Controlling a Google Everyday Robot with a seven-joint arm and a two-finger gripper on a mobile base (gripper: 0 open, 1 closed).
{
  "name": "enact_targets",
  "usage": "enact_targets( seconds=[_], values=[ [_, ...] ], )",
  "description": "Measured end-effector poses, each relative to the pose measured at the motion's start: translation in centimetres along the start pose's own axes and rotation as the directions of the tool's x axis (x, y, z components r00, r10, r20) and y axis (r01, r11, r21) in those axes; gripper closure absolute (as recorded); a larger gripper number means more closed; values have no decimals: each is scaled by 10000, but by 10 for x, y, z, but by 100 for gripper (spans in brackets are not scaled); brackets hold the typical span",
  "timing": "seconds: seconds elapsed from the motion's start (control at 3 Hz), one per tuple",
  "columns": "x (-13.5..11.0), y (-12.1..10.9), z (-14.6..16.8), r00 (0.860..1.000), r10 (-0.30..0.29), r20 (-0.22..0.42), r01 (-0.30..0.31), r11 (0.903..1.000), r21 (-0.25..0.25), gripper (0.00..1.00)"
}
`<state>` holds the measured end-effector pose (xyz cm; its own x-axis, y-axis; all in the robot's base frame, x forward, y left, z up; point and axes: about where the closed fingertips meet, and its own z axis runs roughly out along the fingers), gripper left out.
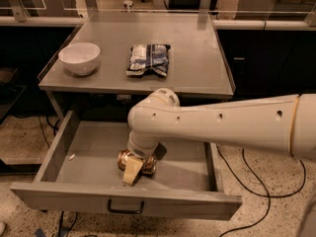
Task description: Pick orange can from top drawer and place on counter
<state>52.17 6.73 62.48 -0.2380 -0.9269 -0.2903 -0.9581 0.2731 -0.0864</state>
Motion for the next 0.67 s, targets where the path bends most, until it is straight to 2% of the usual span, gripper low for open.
enact_targets(
  seconds=[0.33, 0.67],
  values=[
    [0, 0, 0, 10000, 0, 0, 0, 10000, 0, 20],
    [0, 0, 0, 10000, 0, 0, 0, 10000, 0, 49]
  ],
)
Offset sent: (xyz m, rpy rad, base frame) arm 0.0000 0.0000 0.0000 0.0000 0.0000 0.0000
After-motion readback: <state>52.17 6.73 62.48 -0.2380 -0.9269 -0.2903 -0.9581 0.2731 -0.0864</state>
